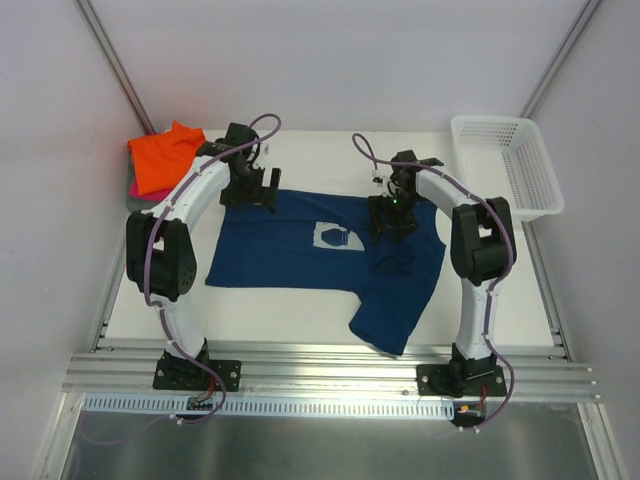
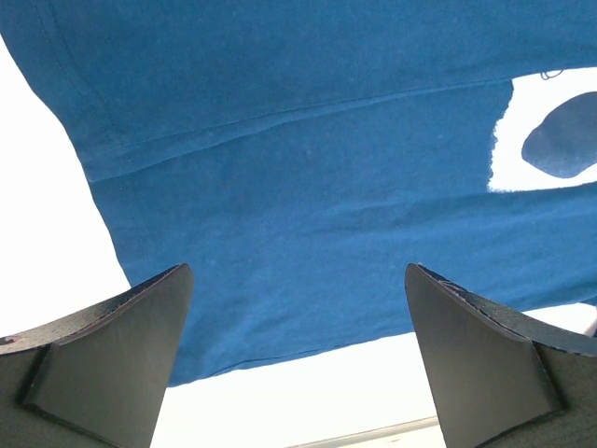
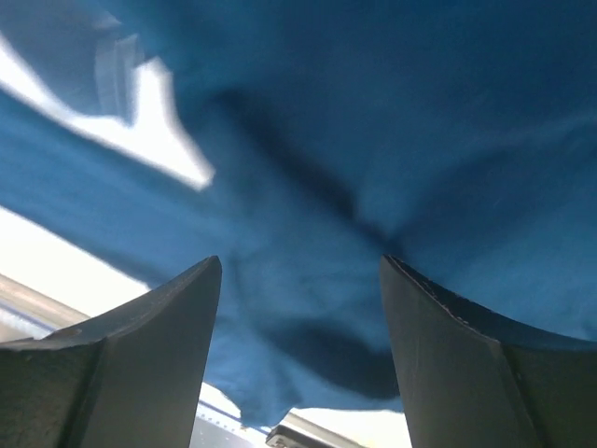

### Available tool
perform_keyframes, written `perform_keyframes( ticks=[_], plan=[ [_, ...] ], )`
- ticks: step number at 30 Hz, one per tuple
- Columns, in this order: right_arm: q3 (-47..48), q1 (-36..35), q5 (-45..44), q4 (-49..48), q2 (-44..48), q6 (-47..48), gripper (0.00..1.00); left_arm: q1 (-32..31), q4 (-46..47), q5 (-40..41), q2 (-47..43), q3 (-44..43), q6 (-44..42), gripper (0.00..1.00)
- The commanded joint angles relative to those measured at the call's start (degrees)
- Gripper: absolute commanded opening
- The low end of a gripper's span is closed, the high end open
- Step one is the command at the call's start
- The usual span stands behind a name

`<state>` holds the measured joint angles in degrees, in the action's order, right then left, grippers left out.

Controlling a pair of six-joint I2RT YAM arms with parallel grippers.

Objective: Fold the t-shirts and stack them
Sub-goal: Fold the flattened tshirt in 1/3 of the way

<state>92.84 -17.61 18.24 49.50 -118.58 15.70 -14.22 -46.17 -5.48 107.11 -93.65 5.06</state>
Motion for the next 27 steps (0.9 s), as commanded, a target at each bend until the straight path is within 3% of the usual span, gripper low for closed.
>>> perform_keyframes(
  ticks=[1, 11, 27],
  plan=[
    [3.8, 1.7, -1.0, 0.8, -2.5, 2.2, 0.72, -0.3, -0.5, 1.0, -3.0, 1.0, -1.0, 0.99],
    [2.5, 2.3, -0.8, 1.9, -2.0, 3.0, 0.72, -0.3, -0.5, 0.5, -2.0, 0.1, -0.8, 0.99],
    [-8.8, -4.4, 7.0, 4.6, 12.5, -6.8, 0.72, -0.1, -0.1, -2.4, -0.3, -1.4, 1.1, 0.99]
  ],
)
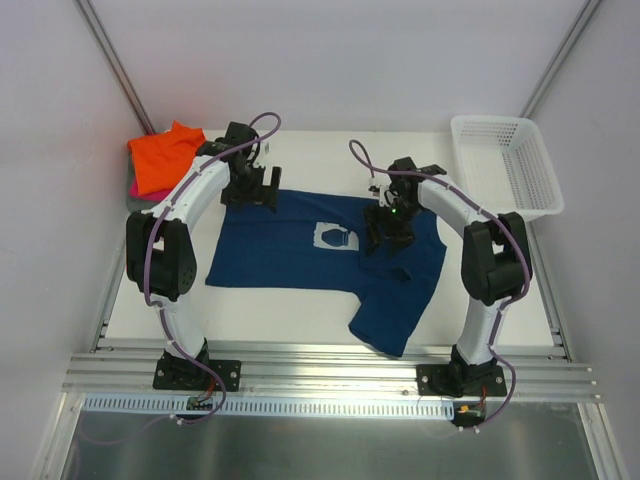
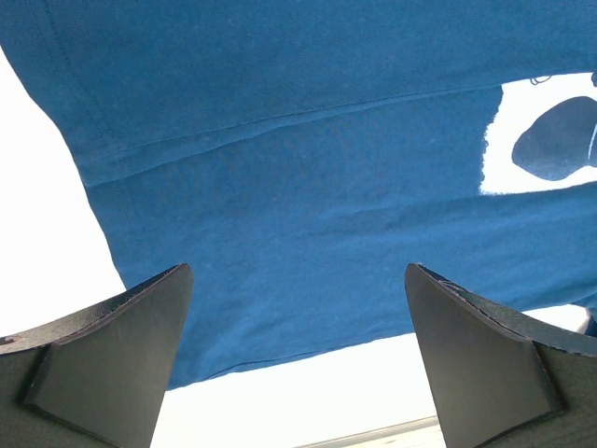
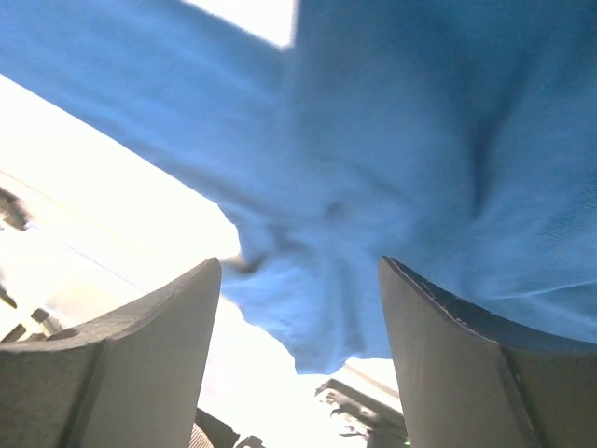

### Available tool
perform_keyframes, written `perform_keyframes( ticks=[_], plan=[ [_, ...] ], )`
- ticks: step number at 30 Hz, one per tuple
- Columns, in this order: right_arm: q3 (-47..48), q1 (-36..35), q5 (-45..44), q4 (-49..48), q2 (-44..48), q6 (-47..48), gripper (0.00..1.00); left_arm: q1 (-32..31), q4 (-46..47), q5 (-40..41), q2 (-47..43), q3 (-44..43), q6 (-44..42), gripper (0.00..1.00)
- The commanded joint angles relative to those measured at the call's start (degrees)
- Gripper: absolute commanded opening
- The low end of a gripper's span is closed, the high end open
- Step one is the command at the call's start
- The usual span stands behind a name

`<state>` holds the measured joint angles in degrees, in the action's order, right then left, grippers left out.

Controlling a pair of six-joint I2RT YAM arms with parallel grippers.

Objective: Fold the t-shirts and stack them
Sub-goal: Fold the flattened tshirt in 1/3 of the way

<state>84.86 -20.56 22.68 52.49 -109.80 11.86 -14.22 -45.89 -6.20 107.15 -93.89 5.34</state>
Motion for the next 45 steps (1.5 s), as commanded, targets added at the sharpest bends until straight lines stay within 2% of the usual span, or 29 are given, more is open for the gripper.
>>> perform_keyframes(
  ticks=[1, 5, 8, 16, 18, 21, 24, 36, 45],
  plan=[
    [-0.8, -1.9, 2.7, 1.3, 3.9, -3.2, 0.72, -0.1, -0.3, -1.9, -0.5, -1.2, 0.9, 0.99],
    [-0.5, -2.8, 2.5, 1.1, 4.3, -3.2, 0.73, 0.0, -0.3, -2.0, -0.5, -1.6, 1.0, 0.99],
    [0.9, -2.1, -1.9, 0.6, 4.1, -1.1, 0.73, 0.0, -0.4, -1.6, -0.8, -1.6, 0.8, 0.99],
    [3.3, 3.9, -2.8, -1.9, -1.5, 1.2, 0.73, -0.2, -0.3, -1.1, -1.6, -0.2, -0.1, 0.99],
    [5.3, 5.4, -4.1, -2.7, -2.6, 2.0, 0.70, -0.2, -0.4, -0.8, -1.6, 0.2, -0.3, 0.99],
    [9.9, 7.5, -7.5, -3.0, -5.2, 2.6, 0.58, -0.2, -0.3, -0.5, -1.2, 0.4, -0.5, 0.99],
    [12.9, 9.7, -9.8, -3.3, -7.4, 2.7, 0.53, -0.2, -0.4, 0.0, -0.8, -0.7, -1.2, 0.99],
    [14.4, 15.5, -13.5, -5.0, -10.9, 3.5, 0.52, -0.2, -0.4, 1.7, 0.2, -0.5, -2.2, 0.99],
    [15.9, 16.7, -15.0, -5.2, -13.2, 4.0, 0.53, -0.2, -0.4, 1.9, 0.9, -0.5, -2.3, 0.99]
  ],
)
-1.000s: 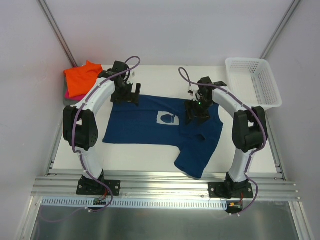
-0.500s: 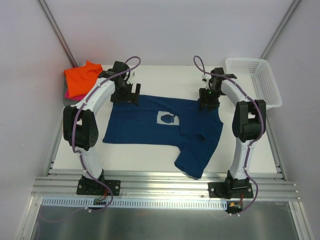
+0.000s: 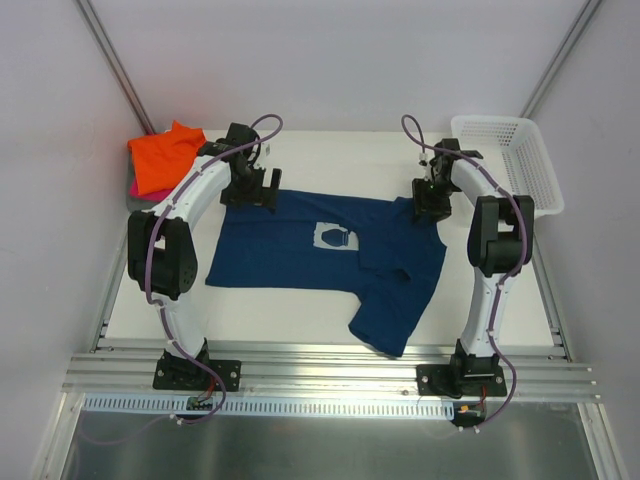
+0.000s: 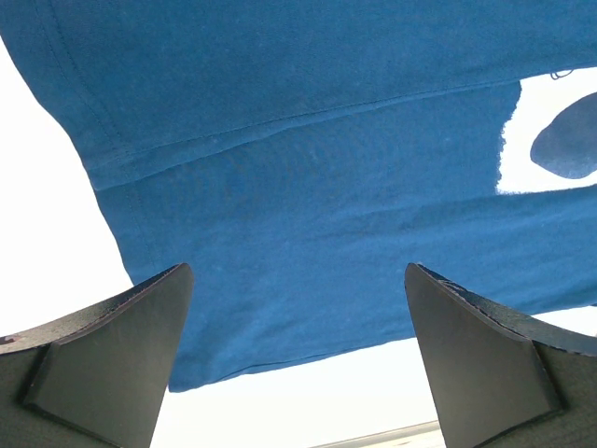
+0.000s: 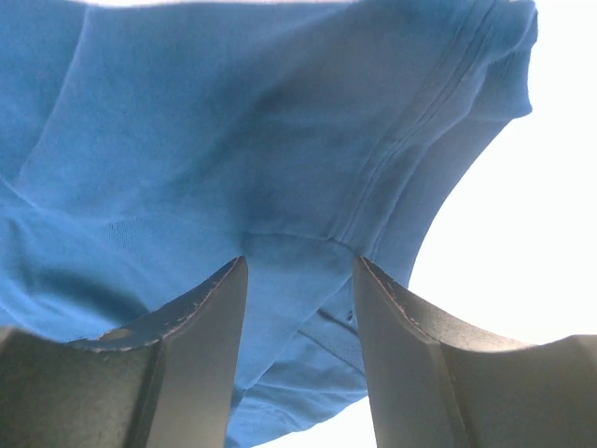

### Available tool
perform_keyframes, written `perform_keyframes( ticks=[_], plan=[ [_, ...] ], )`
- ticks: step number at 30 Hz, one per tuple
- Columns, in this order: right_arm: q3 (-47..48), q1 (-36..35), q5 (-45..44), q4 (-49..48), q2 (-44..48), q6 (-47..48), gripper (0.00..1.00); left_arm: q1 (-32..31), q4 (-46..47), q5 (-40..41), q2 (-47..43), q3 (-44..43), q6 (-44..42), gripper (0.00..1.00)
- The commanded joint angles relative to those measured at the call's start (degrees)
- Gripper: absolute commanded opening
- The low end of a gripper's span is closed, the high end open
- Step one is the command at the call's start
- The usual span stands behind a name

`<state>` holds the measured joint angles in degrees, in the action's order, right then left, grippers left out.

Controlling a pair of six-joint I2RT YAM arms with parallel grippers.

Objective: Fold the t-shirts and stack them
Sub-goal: Fold the flattened tshirt in 1/3 of the way

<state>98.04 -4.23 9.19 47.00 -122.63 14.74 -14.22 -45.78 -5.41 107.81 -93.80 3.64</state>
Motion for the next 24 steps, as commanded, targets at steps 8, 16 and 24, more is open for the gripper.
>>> perform_keyframes(
  ticks=[8, 16, 24],
  plan=[
    [3.8, 0.7, -1.7, 0.2, -1.8, 1.4, 0.54, -0.2, -0.5, 1.2, 0.3, -0.8, -0.5, 0.99],
    [3.7, 0.9, -2.4, 0.5, -2.4, 2.0, 0.54, -0.2, -0.5, 1.4, -0.1, -0.3, -0.7, 0.99],
    [4.3, 1.2, -1.8, -0.2, -3.5, 3.1, 0.02, -0.2, -0.5, 1.6, 0.1, -0.5, -0.8, 0.99]
  ],
)
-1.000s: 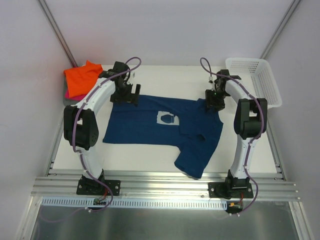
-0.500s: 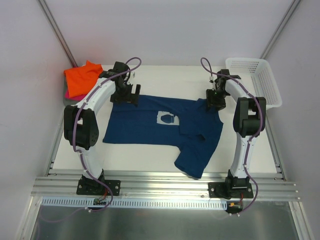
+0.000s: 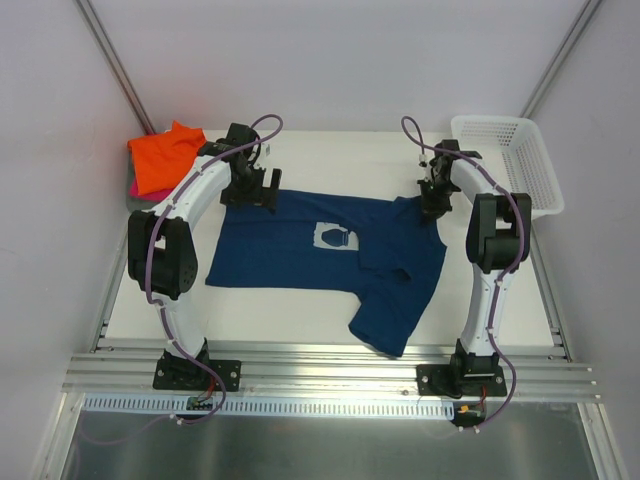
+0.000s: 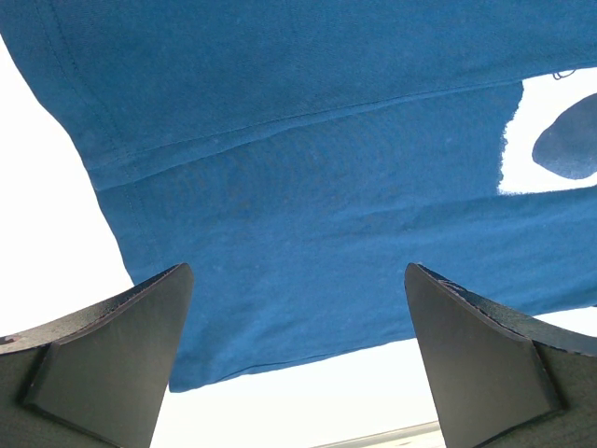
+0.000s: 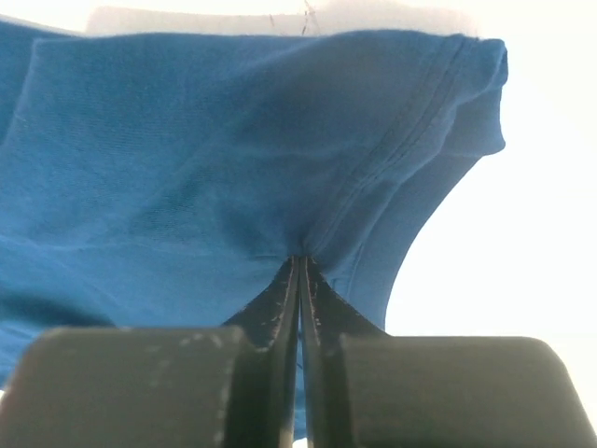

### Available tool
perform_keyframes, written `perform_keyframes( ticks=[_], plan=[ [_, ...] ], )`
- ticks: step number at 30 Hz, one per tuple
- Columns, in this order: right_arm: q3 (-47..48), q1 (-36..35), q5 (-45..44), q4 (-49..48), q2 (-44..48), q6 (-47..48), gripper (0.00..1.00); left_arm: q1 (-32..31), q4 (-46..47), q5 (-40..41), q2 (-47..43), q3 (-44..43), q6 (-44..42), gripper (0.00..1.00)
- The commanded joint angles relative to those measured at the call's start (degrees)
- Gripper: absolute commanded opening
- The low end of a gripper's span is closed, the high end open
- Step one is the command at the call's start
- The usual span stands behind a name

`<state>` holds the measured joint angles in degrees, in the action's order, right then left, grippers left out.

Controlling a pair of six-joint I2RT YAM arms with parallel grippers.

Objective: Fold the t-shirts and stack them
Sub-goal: Fold the flattened tshirt in 1/3 of the way

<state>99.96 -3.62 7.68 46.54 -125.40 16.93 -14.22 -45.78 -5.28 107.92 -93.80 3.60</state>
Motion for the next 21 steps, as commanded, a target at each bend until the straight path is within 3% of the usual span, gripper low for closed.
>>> perform_keyframes(
  ticks=[1, 9, 10, 11, 12, 15, 19, 21],
  plan=[
    [2.5, 0.7, -0.5, 0.1, -0.9, 1.2, 0.01, -0.2, -0.5, 1.3, -0.1, -0.4, -0.8, 0.99],
    [3.5, 1.5, -2.5, 0.3, -0.5, 1.6, 0.01, -0.2, -0.6, 1.2, 0.1, -0.5, -0.7, 0.99],
    [3.5, 1.5, -3.2, 0.2, -0.3, 1.4, 0.04, -0.2, -0.5, 1.1, 0.1, -0.5, -0.7, 0.99],
    [3.5, 1.5, -4.1, 0.1, 0.0, 1.3, 0.21, -0.2, -0.5, 1.1, 0.2, -0.4, -0.5, 0.99],
    [3.4, 1.4, -5.5, 0.1, 0.3, 1.3, 0.25, -0.2, -0.5, 0.9, 0.4, -0.5, -0.5, 0.99],
    [3.0, 1.6, -5.7, -0.1, 0.6, 1.6, 0.22, -0.2, -0.5, 0.6, 1.0, -1.1, -0.3, 0.99],
    [2.0, 1.6, -5.5, -0.1, 0.4, 1.8, 0.25, -0.2, -0.5, 0.8, 1.0, -1.8, -0.4, 0.99],
    [1.7, 1.7, -3.8, -0.1, 0.2, 2.8, 0.03, -0.2, -0.5, 0.9, 0.8, -1.6, -0.5, 0.99]
  ],
)
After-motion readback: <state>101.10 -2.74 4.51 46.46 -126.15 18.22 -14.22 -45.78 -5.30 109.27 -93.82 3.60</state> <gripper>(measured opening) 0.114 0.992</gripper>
